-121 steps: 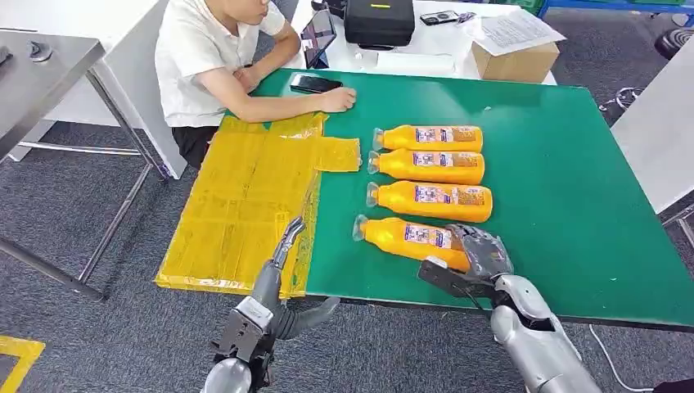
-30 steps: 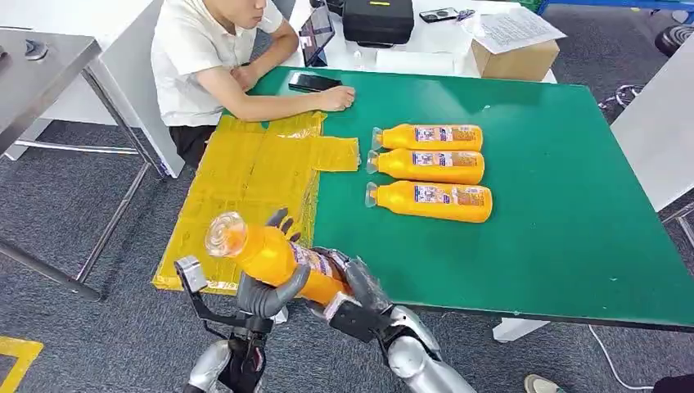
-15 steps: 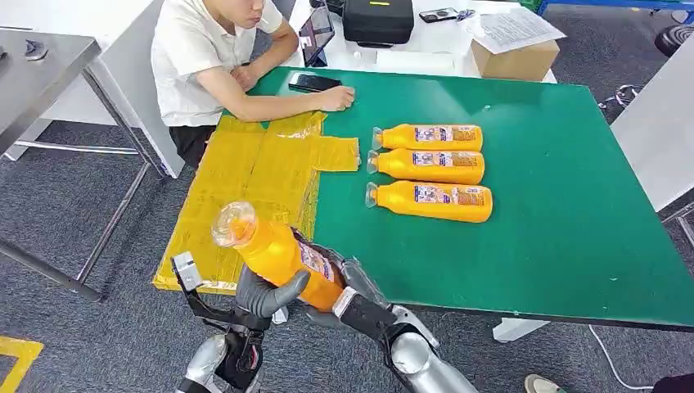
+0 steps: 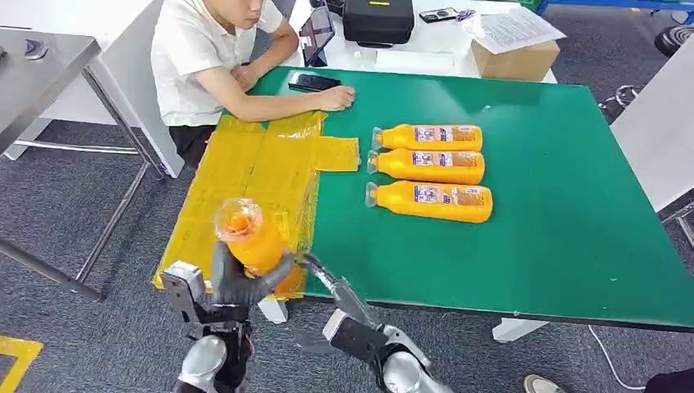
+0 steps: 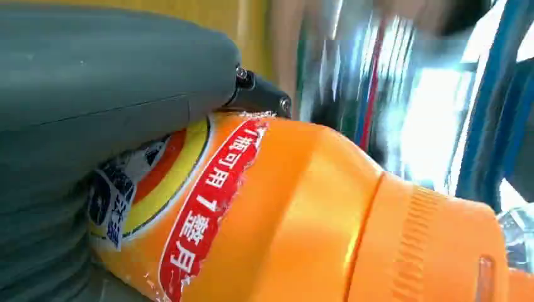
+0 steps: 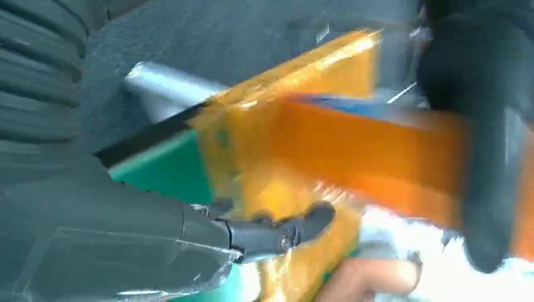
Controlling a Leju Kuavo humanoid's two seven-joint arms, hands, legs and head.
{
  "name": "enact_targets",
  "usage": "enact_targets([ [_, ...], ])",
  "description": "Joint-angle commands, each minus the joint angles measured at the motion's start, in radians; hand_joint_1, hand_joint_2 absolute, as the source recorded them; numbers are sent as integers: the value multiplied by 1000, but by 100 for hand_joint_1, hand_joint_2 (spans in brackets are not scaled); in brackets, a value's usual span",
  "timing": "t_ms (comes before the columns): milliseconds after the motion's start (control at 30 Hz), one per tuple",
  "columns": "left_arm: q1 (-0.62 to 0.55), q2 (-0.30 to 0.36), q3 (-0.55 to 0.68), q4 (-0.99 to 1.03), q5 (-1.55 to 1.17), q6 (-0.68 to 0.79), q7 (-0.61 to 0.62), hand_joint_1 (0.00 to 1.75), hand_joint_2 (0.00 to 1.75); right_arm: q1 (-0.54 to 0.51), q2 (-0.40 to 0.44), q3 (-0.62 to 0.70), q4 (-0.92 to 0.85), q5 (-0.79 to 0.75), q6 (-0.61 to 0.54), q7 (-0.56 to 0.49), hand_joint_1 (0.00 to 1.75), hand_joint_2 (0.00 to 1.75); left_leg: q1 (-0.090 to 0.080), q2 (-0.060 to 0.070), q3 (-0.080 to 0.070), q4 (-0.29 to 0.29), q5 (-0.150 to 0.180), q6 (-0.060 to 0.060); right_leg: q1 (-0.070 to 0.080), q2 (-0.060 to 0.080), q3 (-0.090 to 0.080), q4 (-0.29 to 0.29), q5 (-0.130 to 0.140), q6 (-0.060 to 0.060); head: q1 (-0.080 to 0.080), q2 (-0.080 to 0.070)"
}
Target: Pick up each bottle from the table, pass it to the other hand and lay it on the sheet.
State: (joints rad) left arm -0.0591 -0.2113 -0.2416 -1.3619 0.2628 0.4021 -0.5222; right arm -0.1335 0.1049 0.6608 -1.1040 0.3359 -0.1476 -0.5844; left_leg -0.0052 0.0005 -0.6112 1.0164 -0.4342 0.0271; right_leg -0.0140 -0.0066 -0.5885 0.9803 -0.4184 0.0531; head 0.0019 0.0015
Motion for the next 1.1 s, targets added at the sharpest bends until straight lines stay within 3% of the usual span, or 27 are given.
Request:
enact_targets([
  [33, -29, 21, 128, -22, -401, 296, -112, 175, 175, 62, 54, -235, -126, 19, -495, -105, 0, 175, 1, 1, 4, 0, -2, -2, 1, 1, 3, 0, -2, -3, 1, 0],
  [167, -34, 31, 126, -19, -394, 296, -106, 175, 175, 65, 37, -241, -163, 12, -473, -85, 0, 175, 1, 0, 4, 0, -2, -2, 1, 1, 4, 1, -2, -2, 1, 0],
  [267, -68, -40, 272, 57, -726, 296, -96, 175, 175, 84, 38, -305, -184, -91, -375, -77, 0, 175, 1, -1, 5, -1, -1, -2, 1, -1, 5, -1, -1, -2, 2, 0],
  [367, -155, -18, 297, 210, -962, 296, -26, 175, 175, 76, 44, -335, -172, -135, -290, -85, 0, 175, 0, -4, 3, -1, 1, -2, 0, -3, 3, -1, -1, -2, 1, 0],
  [433, -218, 18, 248, 333, -983, 296, 6, 175, 175, 67, 57, -336, -155, -142, -254, -87, 0, 175, 0, -3, 3, -2, 1, -1, 0, -3, 3, -1, 0, -1, 2, 0],
  [567, -403, 116, 42, 660, -1167, 222, 220, 175, 175, 29, 74, -321, -93, -148, -199, -89, 0, 175, 0, -4, 4, -2, 2, -2, 0, -4, 4, -1, 0, -2, 1, 0],
  [667, -499, 119, 11, 834, -1165, 96, 266, 175, 175, -2, 82, -312, -45, -158, -153, -88, 0, 175, 1, -5, 4, -2, 4, -3, 1, -4, 4, -1, 2, -5, 1, 0],
  [700, -499, 119, 11, 834, -1165, 96, 266, 166, 175, -2, 82, -312, -45, -158, -153, -88, 0, 175, 1, -3, 5, -2, 3, -4, 1, -3, 5, -1, 2, -5, 1, 0],
  [767, -540, 107, 19, 924, -1135, 40, 258, 171, 175, -17, 90, -307, -19, -162, -134, -92, 0, 175, 1, -1, 6, -1, 2, -4, 1, 0, 5, 0, 2, -5, 2, 0],
  [800, -543, 106, 22, 932, -1126, 31, 247, 164, 175, -20, 92, -305, -13, -162, -131, -93, 0, 175, 1, 0, 5, -1, 3, -4, 1, 0, 4, 0, 2, -4, 1, 0],
  [833, -548, 104, 25, 945, -1114, 6, 233, 164, 175, -21, 94, -304, -10, -165, -126, -96, 0, 0, 1, 0, 3, -1, 3, -3, 1, 0, 2, 1, 2, -4, 2, 0],
  [967, -557, 96, 49, 962, -1072, -35, 225, 150, 175, -19, 96, -307, -11, -174, -122, -100, 0, 0, 0, 0, 3, -1, 2, -3, 0, 0, 3, 1, 2, -4, 2, 0],
  [1000, -560, 93, 51, 962, -1064, -51, 223, 134, 175, -17, 96, -310, -14, -177, -121, -101, 0, 0, 1, 0, 6, -2, 2, -4, 1, 0, 5, 0, 1, -5, 1, 0],
  [1033, -560, 93, 51, 962, -1064, -51, 223, 108, 175, -17, 96, -310, -14, -177, -121, -101, 0, 0, 1, 1, 4, -1, 2, -4, 1, 1, 4, 1, 2, -4, 1, 0],
  [1100, -566, 79, 106, 961, -955, -183, 197, 24, 175, -10, 94, -317, -15, -185, -120, -105, 0, 0, 1, 0, 4, -1, 3, -4, 1, 1, 3, 1, 2, -4, 1, 0],
])
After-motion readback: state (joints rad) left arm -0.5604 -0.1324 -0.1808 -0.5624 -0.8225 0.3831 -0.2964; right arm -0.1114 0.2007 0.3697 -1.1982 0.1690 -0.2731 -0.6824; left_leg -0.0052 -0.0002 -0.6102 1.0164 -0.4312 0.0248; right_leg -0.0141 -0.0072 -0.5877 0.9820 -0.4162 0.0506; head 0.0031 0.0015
